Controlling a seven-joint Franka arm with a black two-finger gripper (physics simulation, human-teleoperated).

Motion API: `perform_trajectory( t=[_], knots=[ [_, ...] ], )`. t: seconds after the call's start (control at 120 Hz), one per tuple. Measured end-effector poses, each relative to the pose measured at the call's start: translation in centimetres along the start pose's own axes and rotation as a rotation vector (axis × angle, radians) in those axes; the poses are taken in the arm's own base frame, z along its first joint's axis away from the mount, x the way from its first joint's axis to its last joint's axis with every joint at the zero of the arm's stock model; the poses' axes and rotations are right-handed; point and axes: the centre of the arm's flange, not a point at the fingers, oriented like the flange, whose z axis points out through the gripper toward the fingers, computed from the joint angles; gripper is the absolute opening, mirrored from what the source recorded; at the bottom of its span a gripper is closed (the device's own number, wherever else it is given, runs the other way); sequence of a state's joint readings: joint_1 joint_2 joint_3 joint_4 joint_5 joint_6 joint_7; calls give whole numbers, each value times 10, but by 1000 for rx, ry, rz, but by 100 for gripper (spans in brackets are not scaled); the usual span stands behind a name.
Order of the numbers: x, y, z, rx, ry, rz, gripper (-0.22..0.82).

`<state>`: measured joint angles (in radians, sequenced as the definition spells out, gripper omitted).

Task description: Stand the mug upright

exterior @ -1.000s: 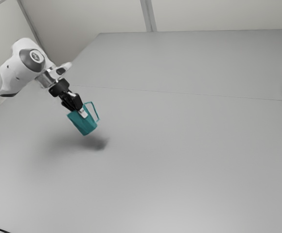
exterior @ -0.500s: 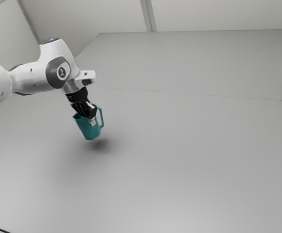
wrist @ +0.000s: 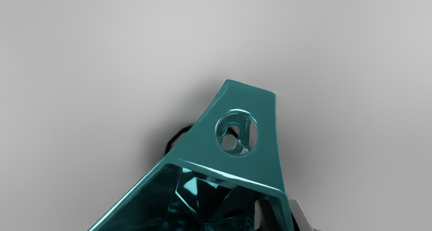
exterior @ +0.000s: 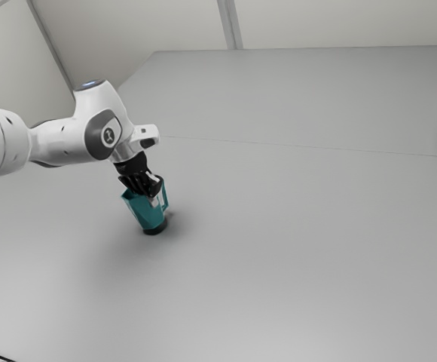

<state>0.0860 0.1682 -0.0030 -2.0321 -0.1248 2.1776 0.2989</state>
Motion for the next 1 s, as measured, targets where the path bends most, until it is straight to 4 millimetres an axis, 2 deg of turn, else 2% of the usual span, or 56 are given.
perform_trajectory(
  t=[0.2,0.342,0.467,0.567,0.85,1.0],
  knots=[
    [2,0,10,1,-5,-26,-2],
    [4,7,7,2,2,-28,27],
    [4,10,-3,3,13,-31,42],
    [6,12,-26,-3,24,-38,49],
    [32,16,-125,27,67,-5,57],
    [29,23,-181,68,81,21,59]
  ],
)
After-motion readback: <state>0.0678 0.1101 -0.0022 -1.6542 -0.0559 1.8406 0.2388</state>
